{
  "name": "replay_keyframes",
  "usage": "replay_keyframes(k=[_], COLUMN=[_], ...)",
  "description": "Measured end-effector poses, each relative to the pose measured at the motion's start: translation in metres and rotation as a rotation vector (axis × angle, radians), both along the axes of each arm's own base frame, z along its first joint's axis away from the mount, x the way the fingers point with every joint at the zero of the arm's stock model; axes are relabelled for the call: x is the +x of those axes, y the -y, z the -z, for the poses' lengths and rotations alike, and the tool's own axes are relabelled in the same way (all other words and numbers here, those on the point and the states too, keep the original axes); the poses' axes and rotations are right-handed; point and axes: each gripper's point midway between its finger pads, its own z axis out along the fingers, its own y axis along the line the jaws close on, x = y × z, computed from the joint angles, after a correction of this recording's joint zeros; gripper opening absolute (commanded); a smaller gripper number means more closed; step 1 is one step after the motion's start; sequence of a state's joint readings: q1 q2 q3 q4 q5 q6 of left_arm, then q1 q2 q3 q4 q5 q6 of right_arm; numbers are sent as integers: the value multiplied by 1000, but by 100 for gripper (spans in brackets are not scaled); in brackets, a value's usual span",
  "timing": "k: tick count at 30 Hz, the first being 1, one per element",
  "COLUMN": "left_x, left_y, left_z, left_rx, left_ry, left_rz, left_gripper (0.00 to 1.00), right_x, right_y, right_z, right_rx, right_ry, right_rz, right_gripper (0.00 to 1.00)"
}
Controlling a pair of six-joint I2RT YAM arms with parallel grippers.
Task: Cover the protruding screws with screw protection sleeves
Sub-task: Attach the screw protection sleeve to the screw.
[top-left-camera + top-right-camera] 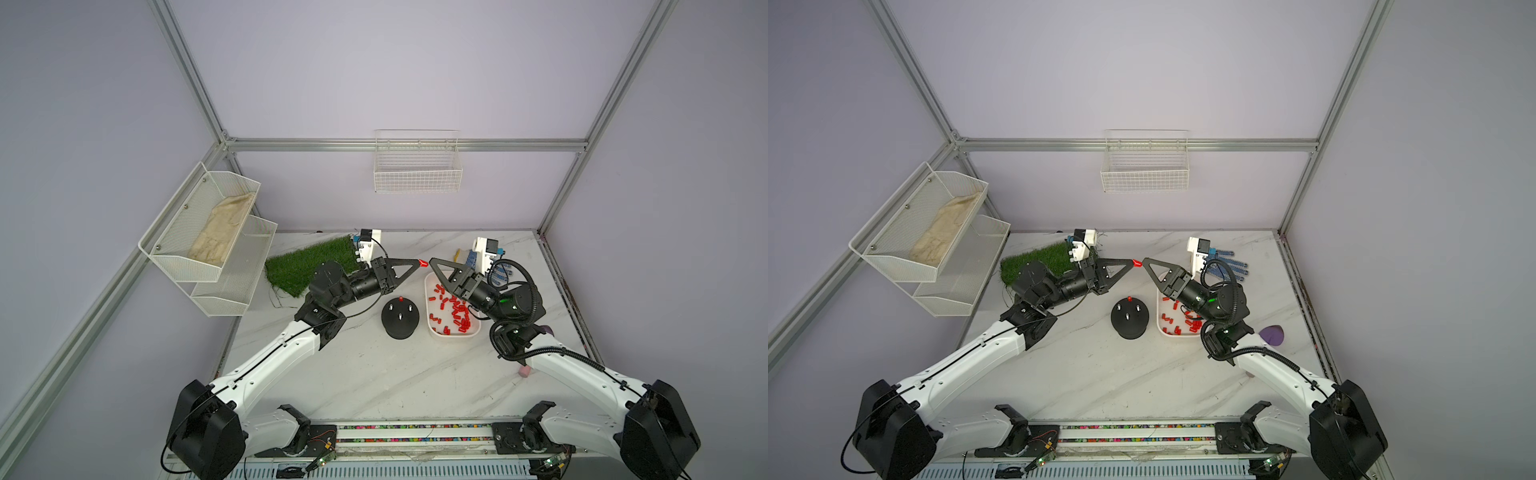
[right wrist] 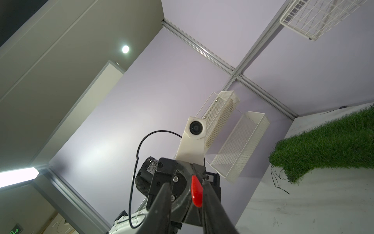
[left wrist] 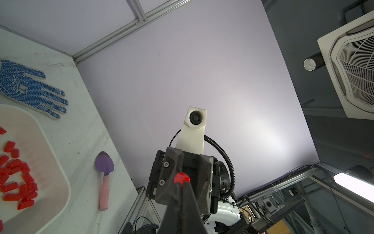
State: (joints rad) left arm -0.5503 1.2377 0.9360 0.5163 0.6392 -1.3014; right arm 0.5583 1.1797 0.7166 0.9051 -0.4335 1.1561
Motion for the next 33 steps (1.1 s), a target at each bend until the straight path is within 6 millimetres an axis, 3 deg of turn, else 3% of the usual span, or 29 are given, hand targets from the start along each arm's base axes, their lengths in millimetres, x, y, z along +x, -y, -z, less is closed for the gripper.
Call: replay_keyframes(k=[13, 15, 29, 31, 33], left_x=[0, 0, -1, -1, -1], left_y=[0, 0, 0, 0, 0], left_z=[0, 0, 0, 0, 0], left_rx=[0, 0, 0, 1, 1], left_ry=[0, 0, 1, 0, 0], left_rz=[1, 1, 3, 3, 3], left_gripper=[0, 0, 0, 4, 17], right_x=[2, 2, 3, 3, 4], right_y=[-5, -6, -7, -7, -7], right_z=[4, 6, 10, 11, 12], right_rx=[-30, -38, -59, -64, -73], right_ry=[-10, -15, -11, -12, -13], right_rz=[-12, -15, -11, -9, -6], right_gripper=[28, 23, 12, 12, 11])
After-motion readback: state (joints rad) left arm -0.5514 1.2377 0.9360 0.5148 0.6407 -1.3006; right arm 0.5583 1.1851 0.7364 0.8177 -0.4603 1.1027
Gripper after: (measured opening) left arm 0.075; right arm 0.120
